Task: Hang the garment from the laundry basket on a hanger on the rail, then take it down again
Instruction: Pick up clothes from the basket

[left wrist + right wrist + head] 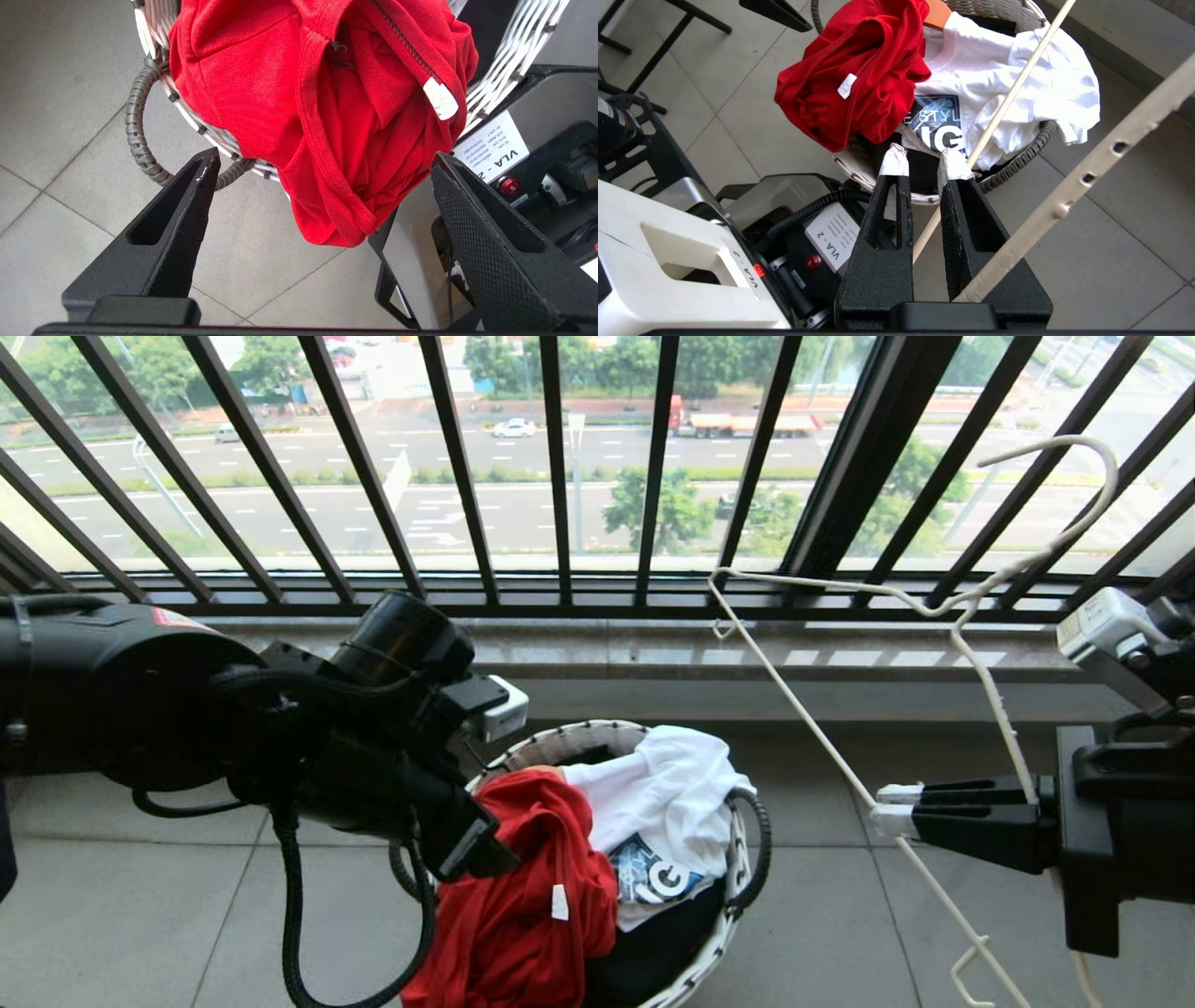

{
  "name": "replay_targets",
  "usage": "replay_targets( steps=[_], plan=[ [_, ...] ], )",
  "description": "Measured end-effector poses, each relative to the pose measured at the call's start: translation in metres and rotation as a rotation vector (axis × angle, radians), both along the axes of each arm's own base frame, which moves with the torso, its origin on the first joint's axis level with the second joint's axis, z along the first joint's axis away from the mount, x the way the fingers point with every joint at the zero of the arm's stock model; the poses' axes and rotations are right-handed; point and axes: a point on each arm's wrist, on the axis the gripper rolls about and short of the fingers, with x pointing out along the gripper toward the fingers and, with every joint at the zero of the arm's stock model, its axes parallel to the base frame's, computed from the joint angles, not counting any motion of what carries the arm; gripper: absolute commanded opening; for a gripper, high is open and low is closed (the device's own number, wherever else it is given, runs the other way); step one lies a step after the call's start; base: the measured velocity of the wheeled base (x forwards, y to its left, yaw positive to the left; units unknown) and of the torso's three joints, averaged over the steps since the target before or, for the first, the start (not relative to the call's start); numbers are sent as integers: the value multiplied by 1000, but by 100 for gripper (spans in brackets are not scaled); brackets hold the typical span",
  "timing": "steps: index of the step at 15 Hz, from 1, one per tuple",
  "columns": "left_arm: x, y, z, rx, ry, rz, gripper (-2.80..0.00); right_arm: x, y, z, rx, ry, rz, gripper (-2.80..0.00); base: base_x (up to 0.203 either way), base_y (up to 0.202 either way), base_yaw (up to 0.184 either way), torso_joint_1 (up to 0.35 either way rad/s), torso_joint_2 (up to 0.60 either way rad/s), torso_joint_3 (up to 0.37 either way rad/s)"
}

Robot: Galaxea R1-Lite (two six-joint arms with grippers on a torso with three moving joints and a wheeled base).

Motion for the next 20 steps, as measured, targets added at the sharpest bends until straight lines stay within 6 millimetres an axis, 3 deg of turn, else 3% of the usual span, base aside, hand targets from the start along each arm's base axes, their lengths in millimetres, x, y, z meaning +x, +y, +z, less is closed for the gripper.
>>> replay_targets(
  steps=[2, 5, 6, 15, 18, 19, 20],
  plan=[
    [9, 8, -3, 11, 3, -108, 0, 5, 1, -1, -4, -5, -15, -280, 0, 0, 0, 0, 0, 0],
    [23, 8, -13, 16, -10, -117, 0, 8, 3, -4, -11, 7, -16, -280, 0, 0, 0, 0, 0, 0],
    [28, 6, -17, 6, -26, -114, -280, 8, 3, -5, -12, 9, -17, -280, 0, 0, 0, 0, 0, 0],
    [19, 7, -14, -9, -60, -125, -280, 8, 3, -5, -13, 11, -17, -280, 0, 0, 0, 0, 0, 0],
    [23, -1, -24, 8, -34, -140, -280, 9, 3, -5, -14, 12, -17, -280, 0, 0, 0, 0, 0, 0],
    [25, -3, -28, 14, -25, -143, 0, 9, 3, -6, -15, 13, -17, -280, 0, 0, 0, 0, 0, 0],
    [26, -5, -31, 18, -18, -145, 0, 9, 3, -6, -15, 13, -17, -280, 0, 0, 0, 0, 0, 0]
  ],
)
